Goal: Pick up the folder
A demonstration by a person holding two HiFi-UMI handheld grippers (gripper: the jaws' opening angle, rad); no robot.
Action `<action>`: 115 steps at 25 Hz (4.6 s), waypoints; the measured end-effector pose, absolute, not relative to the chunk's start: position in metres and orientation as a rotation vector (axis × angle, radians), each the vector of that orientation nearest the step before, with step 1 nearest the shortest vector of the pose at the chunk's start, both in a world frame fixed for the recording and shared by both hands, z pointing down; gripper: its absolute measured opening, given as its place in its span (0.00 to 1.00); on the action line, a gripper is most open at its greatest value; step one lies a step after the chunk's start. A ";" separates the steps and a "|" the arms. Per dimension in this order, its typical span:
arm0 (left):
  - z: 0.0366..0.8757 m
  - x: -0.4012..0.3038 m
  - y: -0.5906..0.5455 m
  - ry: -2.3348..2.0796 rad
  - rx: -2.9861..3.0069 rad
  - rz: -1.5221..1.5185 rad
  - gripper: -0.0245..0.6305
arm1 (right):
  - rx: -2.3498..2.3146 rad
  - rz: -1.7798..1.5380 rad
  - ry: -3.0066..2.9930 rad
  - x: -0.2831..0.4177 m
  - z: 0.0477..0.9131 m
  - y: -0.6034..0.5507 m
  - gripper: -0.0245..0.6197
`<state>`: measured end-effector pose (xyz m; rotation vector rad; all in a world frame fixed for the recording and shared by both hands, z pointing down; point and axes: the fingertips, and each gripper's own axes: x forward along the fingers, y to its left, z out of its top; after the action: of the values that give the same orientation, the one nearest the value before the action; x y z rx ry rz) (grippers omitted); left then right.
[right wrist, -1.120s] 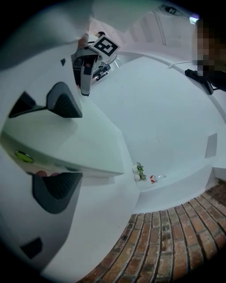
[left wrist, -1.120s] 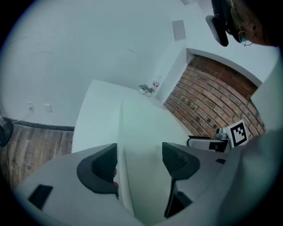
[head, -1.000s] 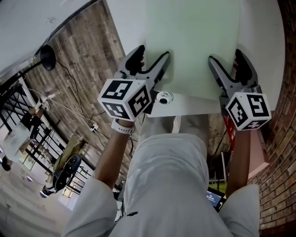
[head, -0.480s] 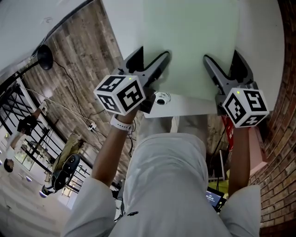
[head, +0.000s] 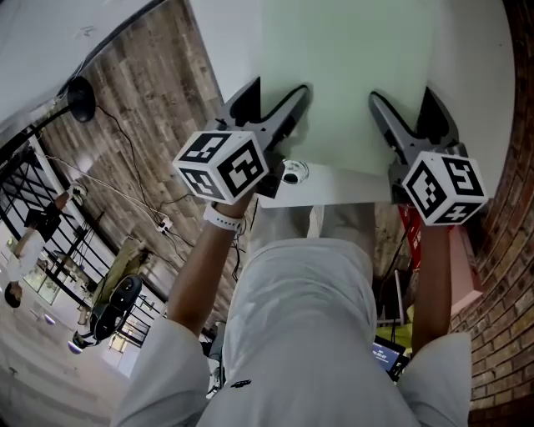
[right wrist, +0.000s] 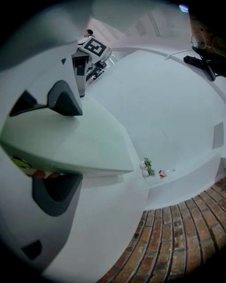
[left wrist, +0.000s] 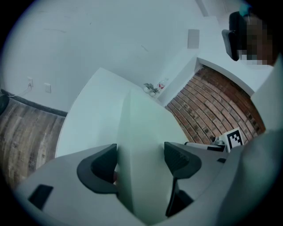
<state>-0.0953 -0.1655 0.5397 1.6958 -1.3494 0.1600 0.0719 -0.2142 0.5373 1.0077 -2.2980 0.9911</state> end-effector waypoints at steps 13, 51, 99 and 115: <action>0.527 -0.098 -0.150 -1.383 1.726 0.159 0.55 | 1.001 0.999 -2.335 0.069 0.528 -0.199 0.66; 0.400 -0.086 -0.097 -1.400 1.890 0.024 0.54 | 1.087 0.800 -2.486 0.083 0.391 -0.143 0.65; 0.217 -0.077 -0.020 -1.534 2.183 -0.163 0.53 | 1.184 0.460 -2.757 0.093 0.207 -0.062 0.65; 0.172 -0.081 -0.005 -1.586 2.278 -0.201 0.53 | 1.264 0.409 -2.853 0.090 0.162 -0.048 0.66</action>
<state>-0.0807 -0.0050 0.1718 2.2780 -1.5858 -0.2008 0.0900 -0.0477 0.1621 1.2636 -2.8528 0.4087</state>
